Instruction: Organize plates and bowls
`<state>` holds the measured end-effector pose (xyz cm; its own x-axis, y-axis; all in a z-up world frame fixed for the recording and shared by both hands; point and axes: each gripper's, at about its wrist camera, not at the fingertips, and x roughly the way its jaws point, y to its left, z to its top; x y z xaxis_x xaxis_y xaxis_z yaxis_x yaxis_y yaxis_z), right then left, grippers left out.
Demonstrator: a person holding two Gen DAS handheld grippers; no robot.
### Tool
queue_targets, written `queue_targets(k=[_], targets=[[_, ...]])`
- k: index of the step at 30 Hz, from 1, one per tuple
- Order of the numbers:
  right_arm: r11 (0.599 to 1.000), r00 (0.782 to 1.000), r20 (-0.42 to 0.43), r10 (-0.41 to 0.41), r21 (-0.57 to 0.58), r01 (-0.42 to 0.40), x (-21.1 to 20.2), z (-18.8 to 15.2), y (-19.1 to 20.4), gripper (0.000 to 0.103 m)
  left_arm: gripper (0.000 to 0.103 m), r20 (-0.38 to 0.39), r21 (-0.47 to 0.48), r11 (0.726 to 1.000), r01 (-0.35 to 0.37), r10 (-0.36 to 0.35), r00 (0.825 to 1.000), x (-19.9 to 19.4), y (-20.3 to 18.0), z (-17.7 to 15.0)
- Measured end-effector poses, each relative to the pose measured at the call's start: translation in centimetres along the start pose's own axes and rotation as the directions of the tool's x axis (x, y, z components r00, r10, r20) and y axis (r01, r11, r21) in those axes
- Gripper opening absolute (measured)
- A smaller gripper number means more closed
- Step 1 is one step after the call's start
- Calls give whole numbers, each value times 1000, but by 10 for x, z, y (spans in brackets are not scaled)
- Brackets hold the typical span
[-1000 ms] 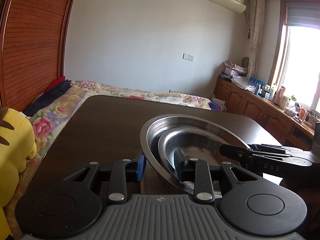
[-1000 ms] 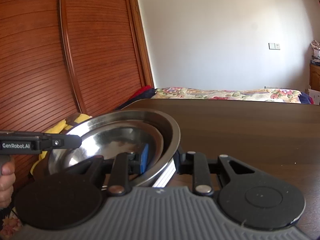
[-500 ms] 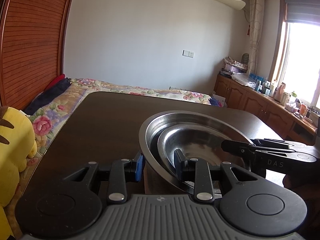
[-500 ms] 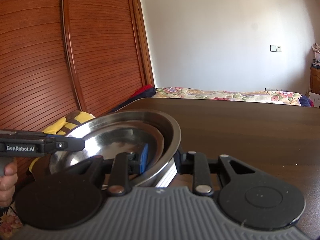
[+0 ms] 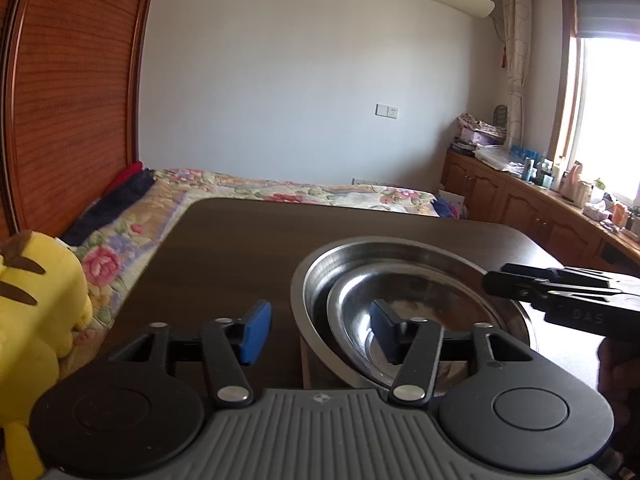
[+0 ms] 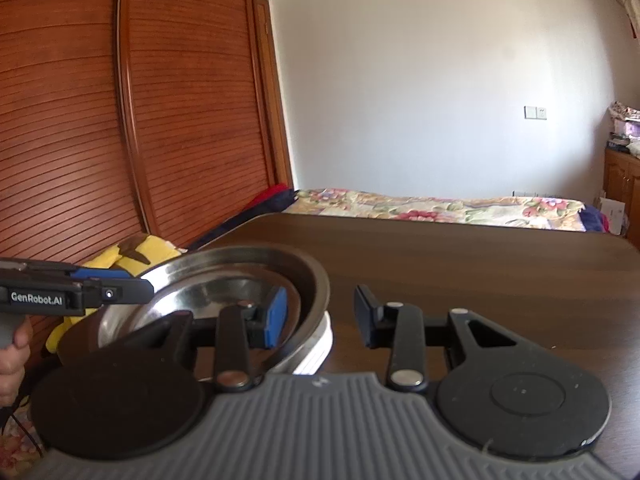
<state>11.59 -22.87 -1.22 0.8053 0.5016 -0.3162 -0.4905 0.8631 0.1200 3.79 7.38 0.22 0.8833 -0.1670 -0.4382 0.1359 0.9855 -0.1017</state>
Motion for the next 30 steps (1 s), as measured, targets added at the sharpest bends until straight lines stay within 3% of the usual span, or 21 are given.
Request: queue_targets(k=[6,10,15,18,25,30], targets=[[1000,999,25,-28,-5,28,-12,3,-1,40,75,16,16,999,-34,34,999,-3,-2,3],[999,998,42,-52,-2,52,-19,5,-2,54,83,34,31,999,-44,43,999,-7,-5,8],[996,994,65,-91,-4,91,-29,8,-3,61,95,65,51,998,-47,44,997,-15,-13,16],[993,990,82,-118,0,118,-36,10,-6,71,103,87,66,997,-50,44,995,-21,-22,20],[984,977,118,-176,10,176,-53,9,-15,103,103,135,70,997,-31,21,991,-39,-38,24],[979,970,132,-204,21,203,-65,11,-21,103,103,158,80,996,-25,13,987,-50,-52,29]])
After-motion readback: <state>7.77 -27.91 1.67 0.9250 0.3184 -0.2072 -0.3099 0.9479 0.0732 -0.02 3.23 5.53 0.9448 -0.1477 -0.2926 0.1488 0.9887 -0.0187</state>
